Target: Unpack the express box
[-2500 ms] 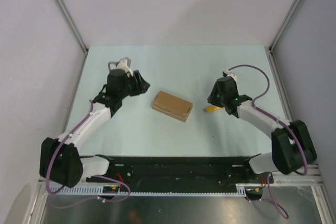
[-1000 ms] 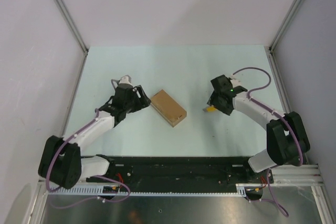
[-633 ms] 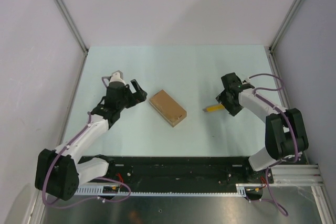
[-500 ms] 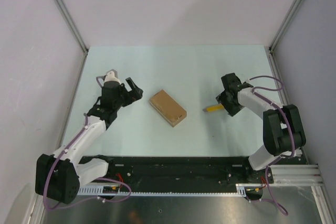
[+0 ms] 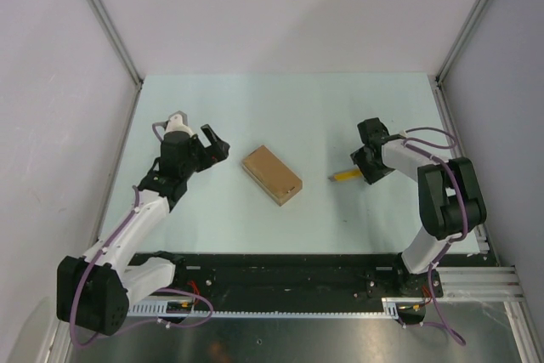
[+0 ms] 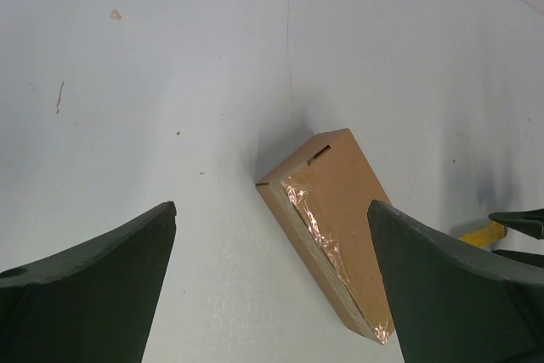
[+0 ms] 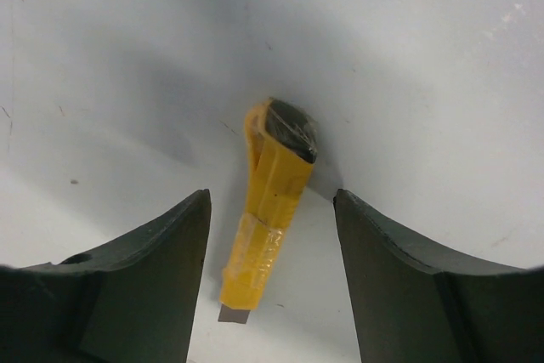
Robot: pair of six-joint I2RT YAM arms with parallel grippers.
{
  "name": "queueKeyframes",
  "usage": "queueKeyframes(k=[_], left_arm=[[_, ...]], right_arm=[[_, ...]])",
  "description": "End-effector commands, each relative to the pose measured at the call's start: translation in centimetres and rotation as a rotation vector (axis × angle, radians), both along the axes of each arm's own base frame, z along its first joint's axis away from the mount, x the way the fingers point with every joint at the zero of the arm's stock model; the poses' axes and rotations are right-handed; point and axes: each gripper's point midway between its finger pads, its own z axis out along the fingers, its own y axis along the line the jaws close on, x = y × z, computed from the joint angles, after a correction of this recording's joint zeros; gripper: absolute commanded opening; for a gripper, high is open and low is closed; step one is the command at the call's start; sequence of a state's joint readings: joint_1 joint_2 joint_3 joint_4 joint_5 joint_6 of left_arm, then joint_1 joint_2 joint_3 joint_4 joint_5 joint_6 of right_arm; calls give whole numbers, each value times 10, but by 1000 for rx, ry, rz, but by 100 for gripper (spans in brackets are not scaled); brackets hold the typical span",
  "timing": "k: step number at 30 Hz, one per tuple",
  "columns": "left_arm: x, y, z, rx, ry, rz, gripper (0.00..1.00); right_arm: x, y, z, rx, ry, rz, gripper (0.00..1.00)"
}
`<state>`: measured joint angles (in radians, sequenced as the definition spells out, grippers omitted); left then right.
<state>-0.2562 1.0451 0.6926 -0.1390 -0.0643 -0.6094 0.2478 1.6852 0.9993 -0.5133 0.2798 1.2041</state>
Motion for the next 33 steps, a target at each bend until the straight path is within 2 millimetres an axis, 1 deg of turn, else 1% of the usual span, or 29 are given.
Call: queueKeyframes(k=[1,5,6,8,9,11,12,13,14,15,17,18,19,22,24,26,29,33], left_arm=[[7,-1,19,-3,-48,-16,100],[7,0,16,-2,-40,-13,100],[8,0,16,-2,-40,-12,100],[8,-1,15,-3,-35,-15,100],[8,-1,16,-4,-38,-20,100],[8,-4,15,-6,-34,-41,100],[8,-5,17,-4,-39,-49,100],[6,-13,18,-18,-35,-89,100],[5,-16,18,-15,-36,-114,100],[6,-18,21,-20,-40,-131,100],[4,-25,24,-25,-48,-175,100],[4,-27,27,-27,-55,-187,100],[2,-31,28,-35,-57,-214,100],[1,-37,34,-39,-71,-256,100],[-1,-42,38,-50,-82,-292,100],[-3,-48,40,-63,-84,-330,99],[-3,-53,40,-72,-83,-353,100],[-8,-63,38,-73,-83,-402,100]], right_arm=[[8,-5,-8,1,0,-71,64],[9,-7,-6,-7,-5,-79,53],[8,-7,-6,-9,-5,-78,48],[8,-9,-5,-15,-7,-79,44],[8,-9,-4,-16,-8,-80,38],[7,-10,-2,-20,-8,-75,33],[6,-10,-2,-21,-6,-72,27],[6,-10,-1,-26,-8,-64,24],[6,-10,0,-27,-8,-56,21],[6,-11,1,-32,-10,-48,15],[10,-9,6,-41,-28,1,7],[14,-7,9,-40,-48,21,0],[15,-6,11,-45,-54,47,0],[21,-2,25,-70,-102,138,0],[25,3,37,-90,-140,206,0],[24,5,44,-102,-156,238,0],[23,9,49,-116,-165,297,0],[21,19,63,-107,-199,361,0]])
